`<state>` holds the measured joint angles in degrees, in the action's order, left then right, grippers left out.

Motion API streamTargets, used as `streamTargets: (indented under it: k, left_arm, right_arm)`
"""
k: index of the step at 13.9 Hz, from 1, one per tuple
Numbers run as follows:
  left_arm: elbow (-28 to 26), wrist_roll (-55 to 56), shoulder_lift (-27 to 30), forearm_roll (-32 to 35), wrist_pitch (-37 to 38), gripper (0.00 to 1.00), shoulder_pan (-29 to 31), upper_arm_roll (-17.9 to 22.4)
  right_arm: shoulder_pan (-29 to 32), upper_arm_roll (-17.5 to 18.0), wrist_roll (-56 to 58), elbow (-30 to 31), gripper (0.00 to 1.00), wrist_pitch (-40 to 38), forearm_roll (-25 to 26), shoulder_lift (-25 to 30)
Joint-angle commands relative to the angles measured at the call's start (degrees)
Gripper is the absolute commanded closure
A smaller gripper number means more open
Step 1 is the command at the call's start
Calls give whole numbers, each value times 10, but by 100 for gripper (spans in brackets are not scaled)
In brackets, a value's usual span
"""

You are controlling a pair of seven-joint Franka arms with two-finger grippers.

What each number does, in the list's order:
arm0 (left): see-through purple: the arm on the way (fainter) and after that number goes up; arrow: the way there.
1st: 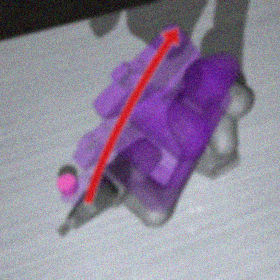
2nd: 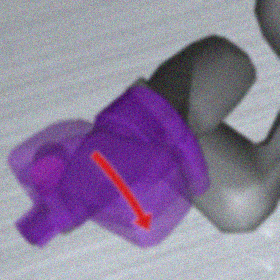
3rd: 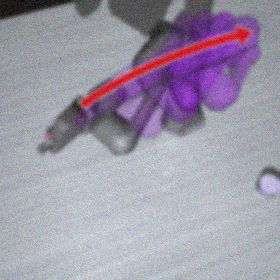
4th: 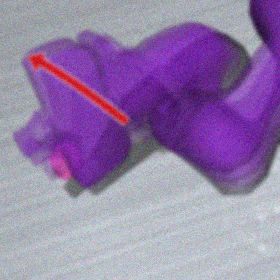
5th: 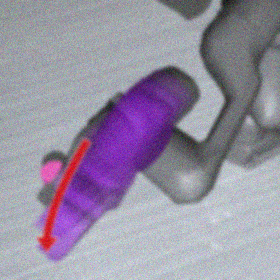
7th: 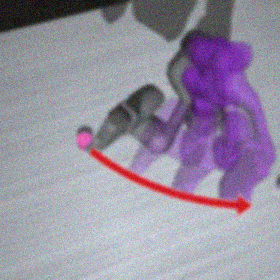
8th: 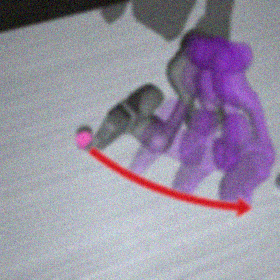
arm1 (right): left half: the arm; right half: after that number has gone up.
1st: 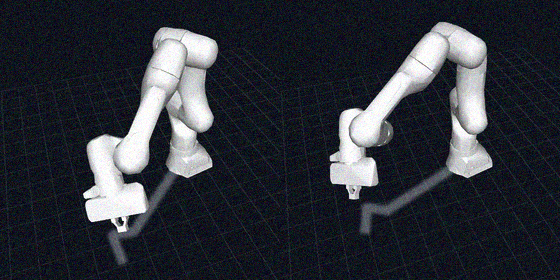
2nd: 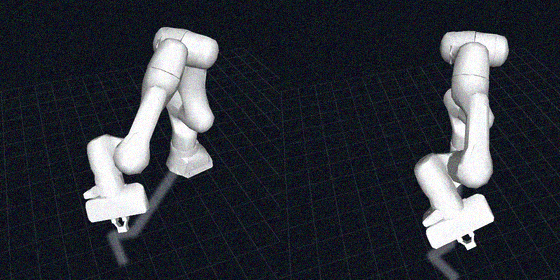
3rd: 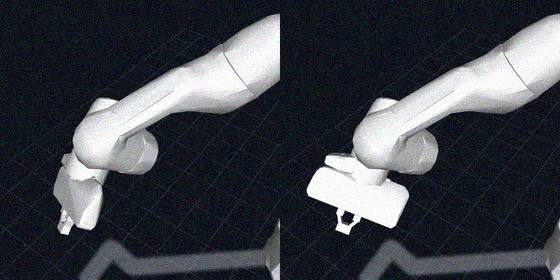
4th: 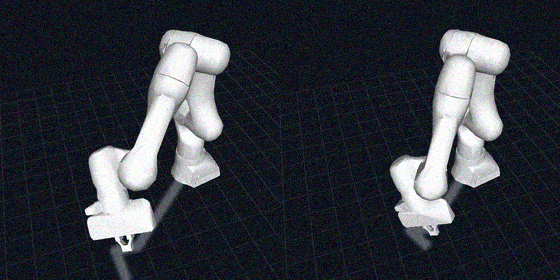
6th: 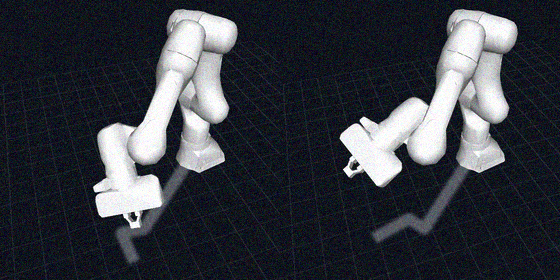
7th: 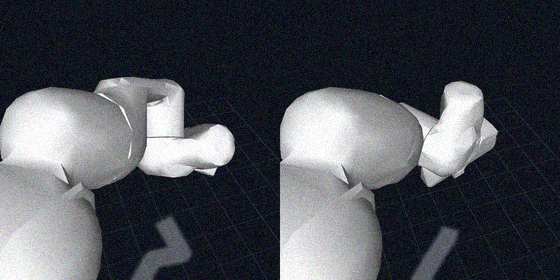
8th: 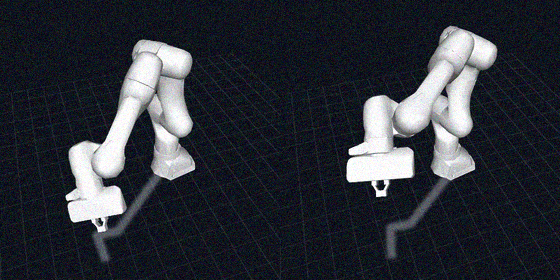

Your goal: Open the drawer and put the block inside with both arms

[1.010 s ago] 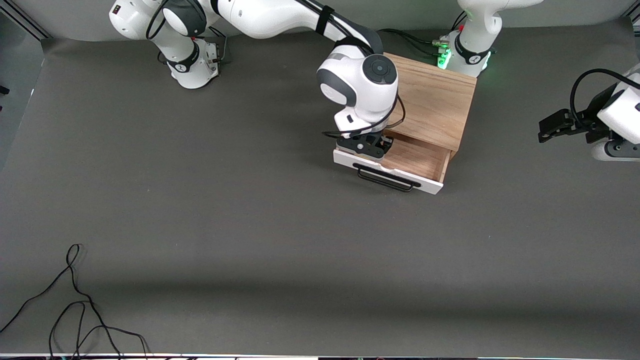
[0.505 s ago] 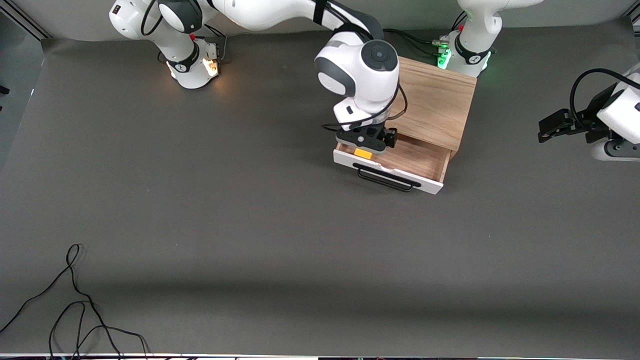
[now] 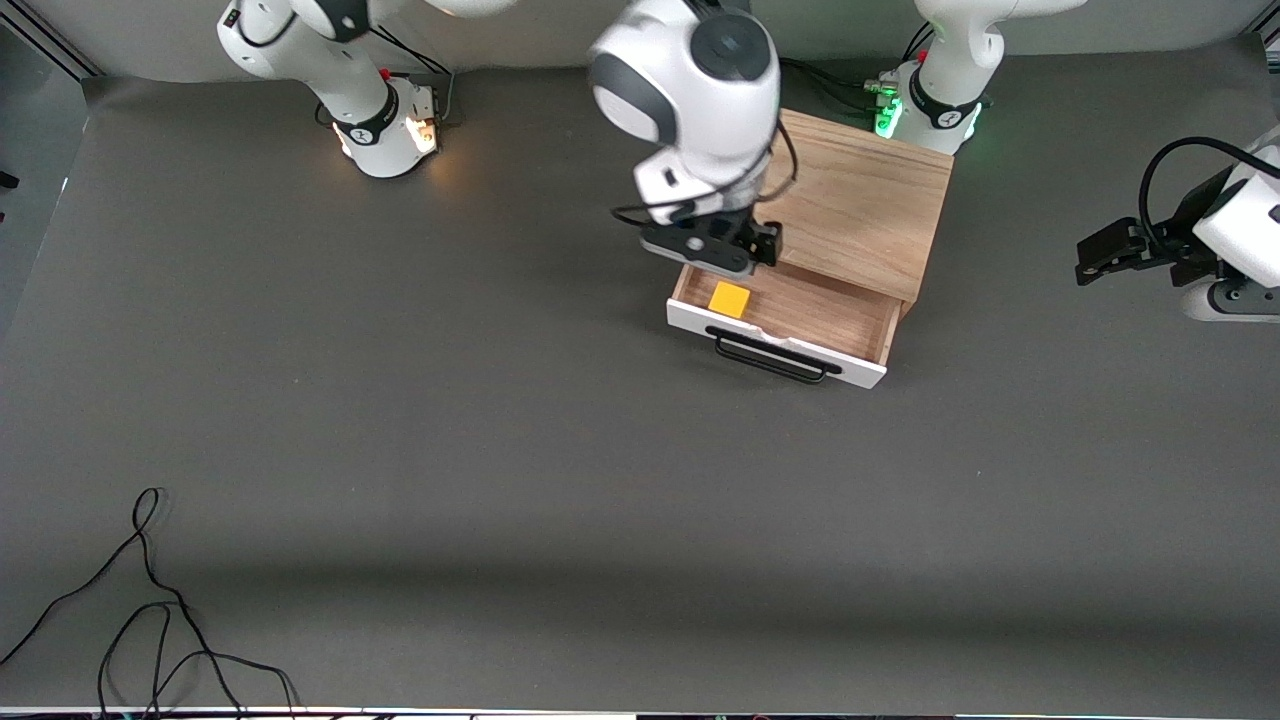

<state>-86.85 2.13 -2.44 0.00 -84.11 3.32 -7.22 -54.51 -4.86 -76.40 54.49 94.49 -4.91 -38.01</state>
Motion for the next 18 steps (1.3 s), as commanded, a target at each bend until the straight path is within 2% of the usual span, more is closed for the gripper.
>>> streamTargets:
  k: [1,5,8,10,13,16,18]
  left_arm:
    - [-9,15,12,1,-5,0,-4,0]
    - [-10,15,13,1,-5,0,-3,0]
    - [-10,15,13,1,-4,0,-3,0]
    - [-10,15,13,1,-4,0,-3,0]
    - [-10,15,13,1,-3,0,-3,0]
    - [-10,15,13,1,-3,0,-3,0]
    - [-10,15,12,1,-3,0,-3,0]
  right_arm:
    - [68,4,91,109,0,-25,-22,128]
    - [186,14,251,242,0,-26,-20,275]
    - [317,45,402,298,0,-49,-19,344]
    - [377,45,511,300,0,-86,-13,355]
    - [456,45,603,318,0,-98,-12,373]
    - [499,29,658,323,0,-98,-10,370]
    - [500,14,679,322,0,-98,21,364]
